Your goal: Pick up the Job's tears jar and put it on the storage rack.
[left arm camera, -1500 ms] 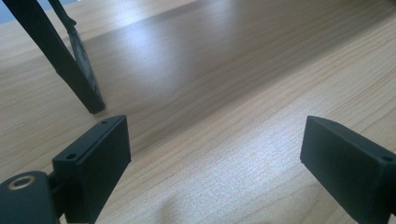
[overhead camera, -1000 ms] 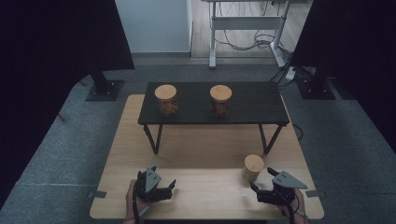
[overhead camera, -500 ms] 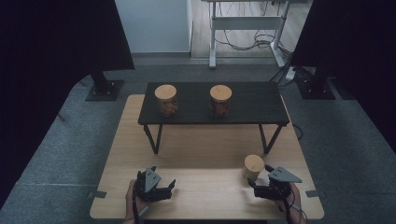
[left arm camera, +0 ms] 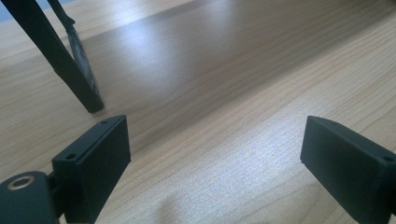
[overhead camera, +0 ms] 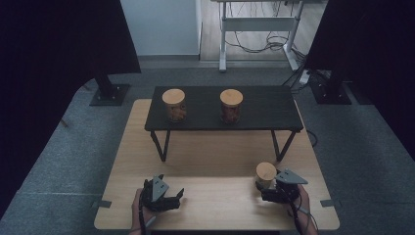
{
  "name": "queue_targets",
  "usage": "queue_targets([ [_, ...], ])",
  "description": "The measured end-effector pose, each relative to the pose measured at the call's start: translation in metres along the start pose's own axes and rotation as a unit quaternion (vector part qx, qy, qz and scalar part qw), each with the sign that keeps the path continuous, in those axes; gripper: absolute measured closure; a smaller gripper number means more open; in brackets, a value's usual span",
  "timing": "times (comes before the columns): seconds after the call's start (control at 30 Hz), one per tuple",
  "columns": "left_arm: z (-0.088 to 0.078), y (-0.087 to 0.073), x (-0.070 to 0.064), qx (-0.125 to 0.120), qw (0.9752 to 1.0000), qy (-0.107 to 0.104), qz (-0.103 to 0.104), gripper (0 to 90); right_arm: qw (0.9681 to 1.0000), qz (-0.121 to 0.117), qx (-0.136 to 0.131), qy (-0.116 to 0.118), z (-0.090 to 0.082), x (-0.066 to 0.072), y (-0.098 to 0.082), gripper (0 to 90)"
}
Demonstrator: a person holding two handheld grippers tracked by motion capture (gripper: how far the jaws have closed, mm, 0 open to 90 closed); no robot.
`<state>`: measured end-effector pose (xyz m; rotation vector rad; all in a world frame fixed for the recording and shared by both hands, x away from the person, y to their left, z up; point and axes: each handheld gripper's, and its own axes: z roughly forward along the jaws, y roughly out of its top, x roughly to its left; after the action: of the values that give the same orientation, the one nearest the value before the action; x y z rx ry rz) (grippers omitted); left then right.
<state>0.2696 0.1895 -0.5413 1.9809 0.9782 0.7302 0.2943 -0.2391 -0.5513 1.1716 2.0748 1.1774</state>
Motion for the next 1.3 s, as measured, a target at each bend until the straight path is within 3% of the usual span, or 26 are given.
queue_targets([
  [0.23,0.000,0.000,0.000,0.000,1.0000,0.000,-0.001,8.0,0.9998,-0.002,0.010,-0.014,0.012,0.003,0.005,13.9],
  [0.4,0.000,0.000,0.000,0.000,1.0000,0.000,-0.001,8.0,0.9998,0.002,0.012,-0.017,0.016,0.004,0.007,23.8],
  [1.3,0.000,0.000,0.000,-0.001,1.0000,0.001,0.002,8.0,0.9999,0.006,0.001,-0.016,0.016,0.007,0.006,24.7],
])
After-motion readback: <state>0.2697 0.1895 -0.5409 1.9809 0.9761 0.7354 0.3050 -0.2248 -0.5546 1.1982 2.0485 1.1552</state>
